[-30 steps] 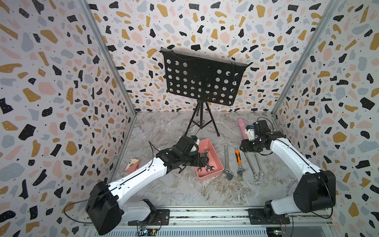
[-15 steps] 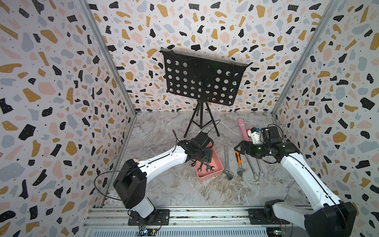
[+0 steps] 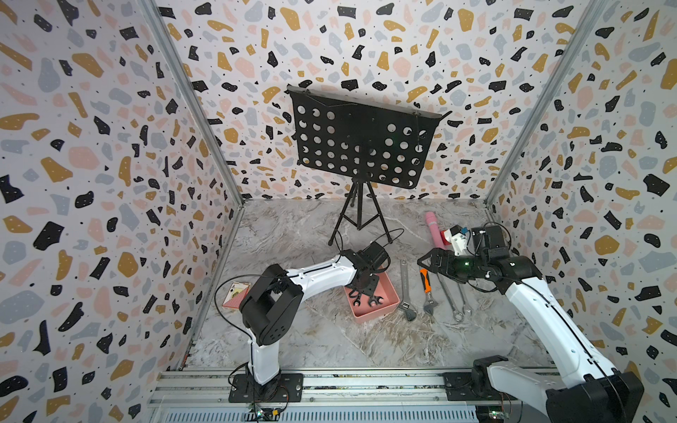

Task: Take out the wrench from the storage box
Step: Pick up the wrench from the storage box.

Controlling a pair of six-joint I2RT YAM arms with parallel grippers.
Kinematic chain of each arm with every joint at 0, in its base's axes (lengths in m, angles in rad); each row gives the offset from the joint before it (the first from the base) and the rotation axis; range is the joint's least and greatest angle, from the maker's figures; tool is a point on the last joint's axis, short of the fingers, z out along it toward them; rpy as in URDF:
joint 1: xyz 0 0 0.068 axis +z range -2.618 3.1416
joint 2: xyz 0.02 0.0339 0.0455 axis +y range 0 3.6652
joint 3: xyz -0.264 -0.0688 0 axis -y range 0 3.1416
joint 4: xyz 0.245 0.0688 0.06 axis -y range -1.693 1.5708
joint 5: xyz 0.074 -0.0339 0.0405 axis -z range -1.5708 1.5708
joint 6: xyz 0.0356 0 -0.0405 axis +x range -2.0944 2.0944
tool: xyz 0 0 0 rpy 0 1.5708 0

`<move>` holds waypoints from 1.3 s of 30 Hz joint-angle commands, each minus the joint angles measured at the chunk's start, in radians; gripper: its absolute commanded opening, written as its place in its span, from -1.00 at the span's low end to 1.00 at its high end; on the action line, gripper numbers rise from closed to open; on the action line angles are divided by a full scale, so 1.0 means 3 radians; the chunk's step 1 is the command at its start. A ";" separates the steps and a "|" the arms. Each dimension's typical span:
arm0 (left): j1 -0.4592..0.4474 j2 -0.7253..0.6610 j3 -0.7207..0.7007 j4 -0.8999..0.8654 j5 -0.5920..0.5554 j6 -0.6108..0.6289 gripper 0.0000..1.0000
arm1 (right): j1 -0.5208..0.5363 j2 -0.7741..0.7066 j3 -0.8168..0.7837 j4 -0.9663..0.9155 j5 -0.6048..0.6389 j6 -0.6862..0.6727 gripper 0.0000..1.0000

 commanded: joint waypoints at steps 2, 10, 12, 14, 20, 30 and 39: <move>0.0033 0.0119 0.0107 0.0060 -0.0086 0.0116 0.04 | 0.0002 -0.0106 -0.0040 0.0018 -0.0021 0.0010 1.00; 0.0113 0.0314 0.0118 0.0190 0.0014 0.0238 -0.05 | 0.0002 -0.0127 -0.0117 -0.0031 0.0035 -0.0059 1.00; 0.0113 0.0344 0.0117 0.0190 -0.0032 0.0264 -0.08 | 0.0002 -0.0127 -0.0132 -0.0026 0.0046 -0.0062 1.00; 0.0135 0.0370 0.0118 0.0195 -0.0041 0.0273 -0.11 | 0.0002 -0.0130 -0.0152 -0.0008 0.0046 -0.0060 1.00; 0.0159 0.0491 0.0189 0.0251 0.0081 0.0298 -0.25 | 0.0002 -0.0112 -0.0193 0.0020 0.0036 -0.0042 1.00; 0.0194 0.0559 0.0053 0.0248 0.0255 0.0288 -0.75 | 0.0002 -0.0092 -0.0239 0.0106 0.0013 0.0037 1.00; 0.0202 0.0304 0.0078 0.0161 0.0262 0.0262 -1.00 | 0.0002 -0.0091 -0.0235 0.0136 0.0018 0.0081 1.00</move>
